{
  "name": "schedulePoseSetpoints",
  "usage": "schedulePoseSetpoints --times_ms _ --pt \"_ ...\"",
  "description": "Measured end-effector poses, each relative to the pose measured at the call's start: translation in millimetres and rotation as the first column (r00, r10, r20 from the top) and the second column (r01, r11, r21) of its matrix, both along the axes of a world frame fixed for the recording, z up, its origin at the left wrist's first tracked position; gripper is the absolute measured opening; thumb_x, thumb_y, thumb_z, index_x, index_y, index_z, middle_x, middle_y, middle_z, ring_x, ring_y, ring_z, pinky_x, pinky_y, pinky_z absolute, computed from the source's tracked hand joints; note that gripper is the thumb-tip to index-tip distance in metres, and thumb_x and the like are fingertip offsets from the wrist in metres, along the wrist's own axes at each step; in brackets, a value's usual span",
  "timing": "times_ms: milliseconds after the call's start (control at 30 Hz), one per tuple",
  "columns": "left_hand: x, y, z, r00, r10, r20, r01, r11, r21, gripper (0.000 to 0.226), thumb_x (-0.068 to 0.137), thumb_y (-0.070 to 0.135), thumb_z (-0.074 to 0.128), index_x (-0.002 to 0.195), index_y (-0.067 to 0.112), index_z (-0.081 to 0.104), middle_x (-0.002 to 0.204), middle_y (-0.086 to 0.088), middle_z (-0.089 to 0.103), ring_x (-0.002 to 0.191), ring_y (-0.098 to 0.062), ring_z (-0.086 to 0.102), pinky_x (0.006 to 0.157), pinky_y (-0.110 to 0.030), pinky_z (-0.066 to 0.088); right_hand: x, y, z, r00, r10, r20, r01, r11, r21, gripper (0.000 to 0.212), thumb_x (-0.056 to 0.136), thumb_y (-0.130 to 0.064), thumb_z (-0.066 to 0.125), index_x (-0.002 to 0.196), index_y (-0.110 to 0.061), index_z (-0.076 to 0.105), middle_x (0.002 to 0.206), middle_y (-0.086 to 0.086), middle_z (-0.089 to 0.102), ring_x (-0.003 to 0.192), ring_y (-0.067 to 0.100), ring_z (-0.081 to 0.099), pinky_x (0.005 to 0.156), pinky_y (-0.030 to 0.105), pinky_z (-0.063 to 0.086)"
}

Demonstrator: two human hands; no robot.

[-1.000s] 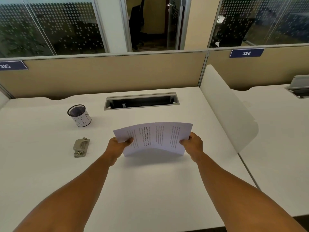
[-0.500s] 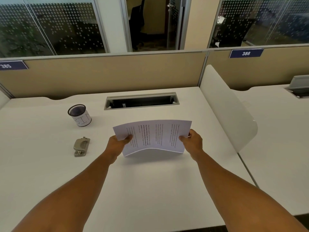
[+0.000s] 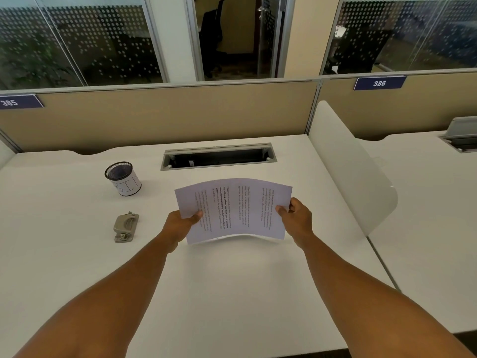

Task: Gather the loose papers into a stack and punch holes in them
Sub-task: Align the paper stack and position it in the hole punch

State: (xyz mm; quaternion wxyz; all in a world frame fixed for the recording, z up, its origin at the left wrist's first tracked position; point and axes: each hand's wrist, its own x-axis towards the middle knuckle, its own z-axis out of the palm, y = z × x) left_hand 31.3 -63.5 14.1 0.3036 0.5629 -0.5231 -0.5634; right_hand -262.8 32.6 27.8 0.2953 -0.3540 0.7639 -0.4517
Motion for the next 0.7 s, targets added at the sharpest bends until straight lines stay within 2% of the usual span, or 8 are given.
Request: schedulePoseSetpoints --times_ms 100,167,333,467,600,700 --pt "-2.6 -1.1 7.4 0.998 0.055 -0.038 -0.057 0.998 -0.041 0.014 0.089 0.027 0.072 0.102 0.023 0.068 0.092 0.005 0.075 0.078 -0.015 0.073 0.062 -0.028 0.061 -0.5 -3.0 2.9 0.998 -0.025 0.056 0.027 0.999 -0.035 0.01 0.093 -0.019 0.061 0.101 -0.014 0.059 0.108 0.006 0.067 0.089 0.022 0.065 0.066 0.02 0.05" --pt "-4.5 -1.4 11.9 0.994 0.095 -0.06 -0.099 0.993 -0.064 0.009 0.089 0.027 0.072 0.097 0.024 0.07 0.084 0.009 0.077 0.071 -0.014 0.075 0.059 -0.029 0.062 -1.7 -4.9 4.4 0.996 -0.034 0.088 0.039 0.998 -0.052 0.01 0.093 -0.019 0.061 0.102 -0.014 0.059 0.106 0.005 0.067 0.088 0.021 0.064 0.063 0.018 0.048" --pt "-6.5 -1.9 17.9 0.984 0.145 -0.1 -0.153 0.985 -0.083 0.015 0.09 0.03 0.07 0.103 0.022 0.071 0.095 0.005 0.075 0.082 -0.019 0.073 0.055 -0.022 0.057 -6.7 -7.9 4.6 0.98 -0.071 0.184 0.084 0.994 -0.068 0.013 0.093 -0.022 0.06 0.104 -0.014 0.059 0.104 0.006 0.067 0.088 0.022 0.066 0.074 0.032 0.056" --pt "-6.2 -5.7 18.8 0.973 0.185 -0.141 -0.192 0.98 -0.042 0.022 0.089 0.033 0.07 0.108 0.023 0.07 0.104 0.001 0.074 0.087 -0.021 0.071 0.066 -0.03 0.058 -11.1 -8.1 4.6 0.947 -0.092 0.307 0.12 0.99 -0.075 0.01 0.093 -0.021 0.06 0.101 -0.017 0.06 0.099 0.003 0.069 0.084 0.017 0.067 0.071 0.031 0.056" --pt "-3.7 -8.8 16.2 0.947 0.24 -0.215 -0.236 0.971 0.043 0.042 0.086 0.03 0.074 0.124 0.016 0.064 0.113 -0.003 0.07 0.1 -0.024 0.067 0.088 -0.041 0.056 -13.6 -9.1 5.5 0.911 -0.123 0.394 0.164 0.984 -0.073 0.011 0.092 -0.019 0.061 0.103 -0.017 0.061 0.098 0.0 0.069 0.083 0.015 0.067 0.065 0.027 0.053" --pt "-5.4 -8.2 16.5 0.925 0.247 -0.288 -0.228 0.969 0.098 0.028 0.086 0.025 0.075 0.112 0.02 0.067 0.11 0.001 0.07 0.102 -0.018 0.065 0.09 -0.036 0.054 -14.0 -11.3 7.0 0.873 -0.169 0.459 0.215 0.975 -0.051 0.011 0.092 -0.018 0.062 0.102 -0.016 0.061 0.099 0.001 0.068 0.084 0.016 0.066 0.069 0.031 0.055"
